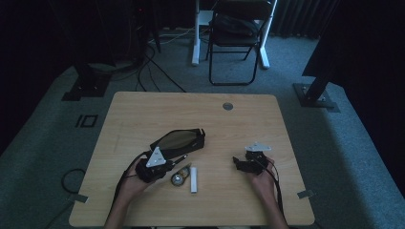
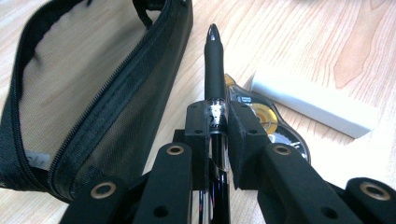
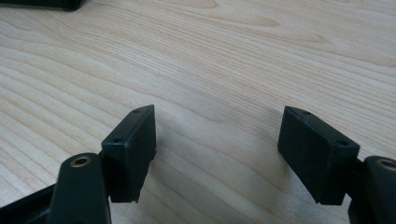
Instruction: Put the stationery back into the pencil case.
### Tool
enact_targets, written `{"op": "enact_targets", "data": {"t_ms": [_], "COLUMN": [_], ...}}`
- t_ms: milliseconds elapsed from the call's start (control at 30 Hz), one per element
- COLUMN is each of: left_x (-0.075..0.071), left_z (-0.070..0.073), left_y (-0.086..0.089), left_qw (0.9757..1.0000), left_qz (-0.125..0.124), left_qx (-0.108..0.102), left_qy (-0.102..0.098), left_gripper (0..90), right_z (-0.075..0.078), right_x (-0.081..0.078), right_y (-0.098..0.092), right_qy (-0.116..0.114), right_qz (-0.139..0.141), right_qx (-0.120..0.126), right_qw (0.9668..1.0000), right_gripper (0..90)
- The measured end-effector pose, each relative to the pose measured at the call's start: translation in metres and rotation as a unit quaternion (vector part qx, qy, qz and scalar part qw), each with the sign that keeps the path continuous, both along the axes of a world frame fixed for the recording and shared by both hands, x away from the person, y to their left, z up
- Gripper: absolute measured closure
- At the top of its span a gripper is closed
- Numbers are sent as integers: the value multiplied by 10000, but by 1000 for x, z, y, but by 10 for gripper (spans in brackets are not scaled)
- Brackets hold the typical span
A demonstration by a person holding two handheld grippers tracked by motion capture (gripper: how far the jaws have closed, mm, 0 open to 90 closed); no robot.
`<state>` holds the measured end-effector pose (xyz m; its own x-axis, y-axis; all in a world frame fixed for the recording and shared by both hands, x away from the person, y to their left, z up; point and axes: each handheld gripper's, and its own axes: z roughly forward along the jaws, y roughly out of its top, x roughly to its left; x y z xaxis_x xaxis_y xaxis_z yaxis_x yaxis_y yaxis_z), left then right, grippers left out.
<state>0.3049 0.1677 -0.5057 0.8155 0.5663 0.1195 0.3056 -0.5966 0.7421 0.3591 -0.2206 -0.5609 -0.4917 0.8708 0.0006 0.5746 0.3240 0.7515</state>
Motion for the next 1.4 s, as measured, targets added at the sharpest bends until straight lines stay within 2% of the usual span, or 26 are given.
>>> {"op": "enact_targets", "data": {"t_ms": [1400], "left_x": [0], "left_z": [36], "left_y": [5], "left_qw": [9993], "left_qz": [-109], "left_qx": [-162], "left_qy": [-333], "left_gripper": [794], "right_z": [0], "right_x": [0], "right_y": [1], "right_qy": [8], "right_qz": [-8], "right_qx": [-3], "right_qw": [10000], "right_gripper": [275]}}
